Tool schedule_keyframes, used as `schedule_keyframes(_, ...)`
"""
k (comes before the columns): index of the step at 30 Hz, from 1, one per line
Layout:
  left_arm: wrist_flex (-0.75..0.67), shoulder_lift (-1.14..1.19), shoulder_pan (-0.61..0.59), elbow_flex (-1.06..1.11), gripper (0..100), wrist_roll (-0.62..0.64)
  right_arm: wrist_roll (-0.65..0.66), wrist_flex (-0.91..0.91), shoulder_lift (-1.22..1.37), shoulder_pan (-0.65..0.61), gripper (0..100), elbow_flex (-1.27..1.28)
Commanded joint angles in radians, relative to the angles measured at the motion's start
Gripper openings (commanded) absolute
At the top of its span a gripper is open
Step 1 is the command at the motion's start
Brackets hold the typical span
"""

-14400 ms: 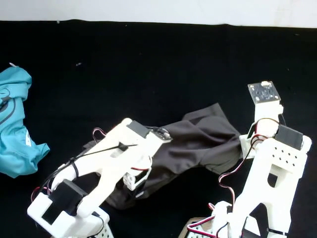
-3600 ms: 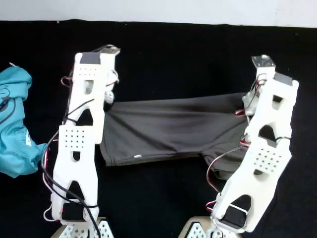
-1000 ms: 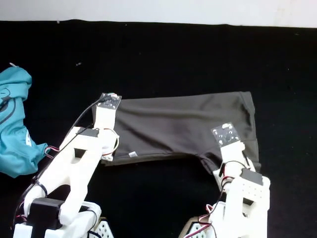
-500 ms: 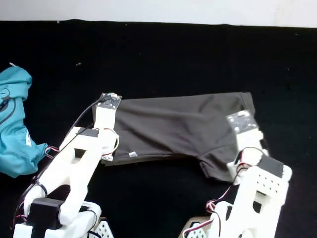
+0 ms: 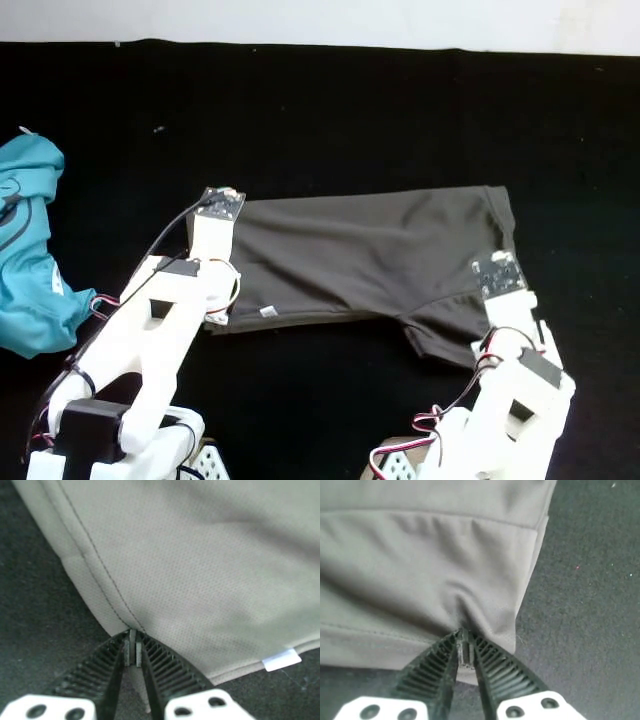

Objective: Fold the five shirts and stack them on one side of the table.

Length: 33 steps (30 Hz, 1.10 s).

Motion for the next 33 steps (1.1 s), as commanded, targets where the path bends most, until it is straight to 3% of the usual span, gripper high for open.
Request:
schedule_keyframes(1,-0.044,0.002,0.002,-0.001,1,0.0,0.048,-0.024,-0.008,0.048,0.6,0.004)
schedule_keyframes(10,-0.044,0.002,0.002,-0.001,1,0.0,0.043,0.18,-0.01,0.12,0.6,-0.154)
schedule_keyframes(17,-0.044,0.002,0.002,-0.001,1,0.0,0.041,0.188,-0.007,0.11,0.6,-0.219)
schedule_keyframes(20,-0.044,0.002,0.002,-0.001,1,0.0,0.021,0.077,0.004,0.035,0.6,-0.182)
schedule_keyframes(23,-0.044,0.002,0.002,-0.001,1,0.0,-0.115,-0.071,0.002,-0.058,0.6,-0.148)
schedule_keyframes(28,-0.044,0.002,0.002,-0.001,1,0.0,-0.238,-0.084,0.005,-0.168,0.6,-0.222)
schedule_keyframes(33,-0.044,0.002,0.002,-0.001,1,0.0,-0.253,-0.14,0.199,-0.219,0.6,-0.363)
